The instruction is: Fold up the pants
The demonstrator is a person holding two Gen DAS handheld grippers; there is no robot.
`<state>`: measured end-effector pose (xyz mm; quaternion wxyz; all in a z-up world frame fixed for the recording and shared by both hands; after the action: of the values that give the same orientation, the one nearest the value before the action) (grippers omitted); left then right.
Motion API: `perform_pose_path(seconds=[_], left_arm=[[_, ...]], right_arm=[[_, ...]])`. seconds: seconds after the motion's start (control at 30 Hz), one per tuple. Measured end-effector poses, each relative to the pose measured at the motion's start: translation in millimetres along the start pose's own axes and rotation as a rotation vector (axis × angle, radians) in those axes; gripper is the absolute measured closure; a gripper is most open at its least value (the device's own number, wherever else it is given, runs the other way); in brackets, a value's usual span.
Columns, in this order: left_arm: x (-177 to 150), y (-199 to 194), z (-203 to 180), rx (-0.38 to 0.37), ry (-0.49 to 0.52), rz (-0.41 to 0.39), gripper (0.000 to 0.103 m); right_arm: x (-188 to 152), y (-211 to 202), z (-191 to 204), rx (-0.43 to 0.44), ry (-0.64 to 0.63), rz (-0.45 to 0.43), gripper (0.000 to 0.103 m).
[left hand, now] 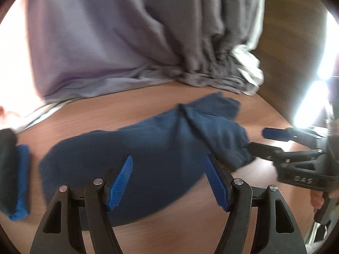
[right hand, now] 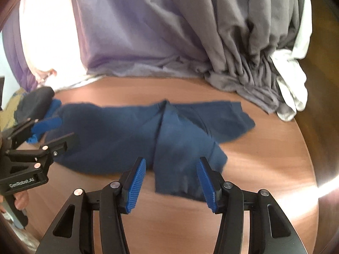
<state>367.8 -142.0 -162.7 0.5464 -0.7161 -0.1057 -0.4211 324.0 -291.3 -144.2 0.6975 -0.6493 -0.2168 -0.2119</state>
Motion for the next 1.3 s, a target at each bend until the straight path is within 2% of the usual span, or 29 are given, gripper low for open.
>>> perform_pose_path(seconds=[0.13, 0.27, 0.4, 0.53, 0.63, 0.87, 0.93, 0.97, 1.0, 1.07, 1.17, 1.3], left_arm=[[-2.6, 15.6, -27.0, -0.078, 0.047, 0.026, 0.035], [-7.3, 33.5, -51.8, -0.151, 0.078, 0.075, 0.041], [-13.1, 51.0, -68.3, -0.18, 0.111, 0.122, 0.042], [-17.1, 65.5, -75.7, -0.217, 0.087, 0.172, 0.05], [-16.6, 74.1, -79.3, -0.252, 0.053, 0.198, 0.051], [-18.8, 90.9, -82.7, -0.304, 0.031, 0.255, 0.066], [-19.7, 94.8, -83.2, -0.324, 0.014, 0.275, 0.072], [-20.1, 96.3, -83.8, -0.337, 0.006, 0.284, 0.08], [-20.3, 96.1, -85.1, -0.349, 0.006, 0.288, 0.09], [-18.6, 94.6, -87.9, -0.355, 0.011, 0.284, 0.094], [-7.0, 85.6, -91.7, -0.348, 0.04, 0.241, 0.095], [23.3, 77.0, -96.1, -0.353, 0.076, 0.169, 0.096]], right_arm=[[-14.9, 5.6, -15.0, -0.017, 0.023, 0.026, 0.052], [-27.4, 14.6, -36.4, -0.032, 0.09, 0.049, 0.052], [-36.6, 23.0, -48.5, -0.034, 0.145, 0.067, 0.052], [-43.7, 32.0, -54.5, -0.024, 0.191, 0.082, 0.052], [-48.2, 38.2, -54.0, -0.01, 0.208, 0.093, 0.055], [-53.7, 47.1, -51.7, 0.019, 0.229, 0.108, 0.066], [-52.9, 48.1, -52.2, 0.018, 0.229, 0.101, 0.066], [-52.4, 48.5, -51.9, 0.022, 0.229, 0.099, 0.071], [-52.1, 48.9, -52.1, 0.024, 0.231, 0.099, 0.076], [-52.1, 49.9, -52.0, 0.039, 0.242, 0.099, 0.084], [-48.6, 46.3, -51.5, 0.042, 0.249, 0.085, 0.092], [-34.2, 30.7, -57.8, 0.04, 0.288, 0.023, 0.093]])
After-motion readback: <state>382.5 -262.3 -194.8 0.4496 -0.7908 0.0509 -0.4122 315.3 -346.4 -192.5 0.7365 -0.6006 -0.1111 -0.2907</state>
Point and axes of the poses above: each gripper's, at about its wrist camera, not at the fingertips, and y roughly the way its jaws point, z to its left, x to its top, the point moved 8 cm from there along y, roughly the way its jaws point, and after that the axes turned 1 degree about z, right-handed, at the moved point
